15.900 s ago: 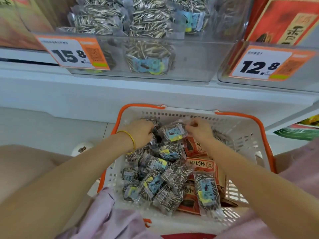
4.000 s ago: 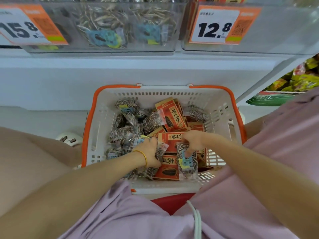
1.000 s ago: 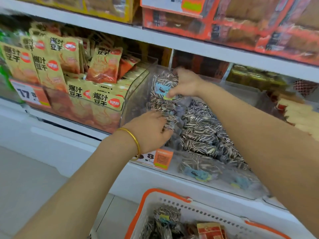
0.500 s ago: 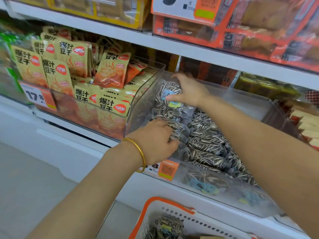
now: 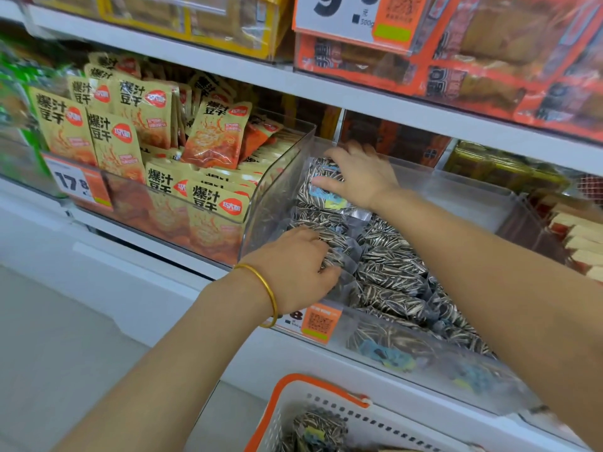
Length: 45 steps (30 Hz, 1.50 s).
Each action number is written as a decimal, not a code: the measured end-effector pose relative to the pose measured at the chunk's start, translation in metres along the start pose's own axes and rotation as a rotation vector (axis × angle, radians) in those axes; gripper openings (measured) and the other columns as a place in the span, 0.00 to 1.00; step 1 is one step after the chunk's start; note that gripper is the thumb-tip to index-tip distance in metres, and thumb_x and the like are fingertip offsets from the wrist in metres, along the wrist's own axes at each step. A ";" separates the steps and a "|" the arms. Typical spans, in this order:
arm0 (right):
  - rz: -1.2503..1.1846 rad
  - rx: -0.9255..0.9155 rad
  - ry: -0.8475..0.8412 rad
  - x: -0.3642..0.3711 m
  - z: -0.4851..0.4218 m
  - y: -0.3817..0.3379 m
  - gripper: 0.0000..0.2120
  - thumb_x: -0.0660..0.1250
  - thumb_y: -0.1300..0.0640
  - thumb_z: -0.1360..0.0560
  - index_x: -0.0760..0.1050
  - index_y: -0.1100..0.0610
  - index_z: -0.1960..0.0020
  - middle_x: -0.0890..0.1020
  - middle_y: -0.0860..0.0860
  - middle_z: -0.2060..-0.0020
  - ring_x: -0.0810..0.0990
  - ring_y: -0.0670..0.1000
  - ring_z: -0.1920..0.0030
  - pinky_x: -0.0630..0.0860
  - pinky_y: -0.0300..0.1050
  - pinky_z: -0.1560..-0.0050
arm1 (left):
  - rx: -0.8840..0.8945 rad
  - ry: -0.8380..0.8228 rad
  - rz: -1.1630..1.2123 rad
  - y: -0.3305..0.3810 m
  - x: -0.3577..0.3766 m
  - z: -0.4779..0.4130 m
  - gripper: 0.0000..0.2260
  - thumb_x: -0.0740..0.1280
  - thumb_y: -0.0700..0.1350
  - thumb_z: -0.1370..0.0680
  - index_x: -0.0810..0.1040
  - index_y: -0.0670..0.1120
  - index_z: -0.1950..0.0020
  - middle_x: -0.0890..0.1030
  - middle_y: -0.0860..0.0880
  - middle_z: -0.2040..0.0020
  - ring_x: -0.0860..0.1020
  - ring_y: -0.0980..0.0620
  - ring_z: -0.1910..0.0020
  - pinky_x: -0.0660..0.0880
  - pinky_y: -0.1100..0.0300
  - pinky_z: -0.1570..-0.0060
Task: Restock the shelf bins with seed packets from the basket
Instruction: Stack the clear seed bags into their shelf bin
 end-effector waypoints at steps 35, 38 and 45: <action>-0.588 0.197 -0.642 0.165 0.407 -0.015 0.13 0.58 0.61 0.21 0.75 0.56 0.39 0.78 0.52 0.42 0.76 0.53 0.43 0.71 0.43 0.47 | 0.103 -0.674 -0.334 0.044 0.170 0.139 0.14 0.57 0.47 0.20 0.73 0.47 0.36 0.77 0.46 0.40 0.75 0.45 0.41 0.73 0.51 0.44; -0.527 0.200 -0.663 0.177 0.418 -0.013 0.15 0.58 0.62 0.22 0.72 0.56 0.36 0.75 0.54 0.38 0.73 0.55 0.40 0.69 0.44 0.45 | 0.129 -0.737 -0.360 0.043 0.184 0.138 0.14 0.58 0.47 0.20 0.74 0.48 0.37 0.78 0.46 0.43 0.76 0.46 0.43 0.74 0.50 0.45; -0.058 -0.029 -0.847 0.225 0.417 -0.029 0.37 0.67 0.57 0.26 0.50 0.51 0.24 0.53 0.57 0.24 0.54 0.62 0.27 0.62 0.62 0.32 | 0.184 -0.717 -0.364 0.051 0.211 0.137 0.14 0.58 0.46 0.20 0.72 0.45 0.36 0.75 0.46 0.43 0.73 0.47 0.44 0.74 0.54 0.50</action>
Point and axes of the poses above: each hand's wrist, its own z-axis away from the middle knuckle, its own x-axis out of the palm, y = z × x, the point moved 3 cm from there along -z, towards the middle knuckle
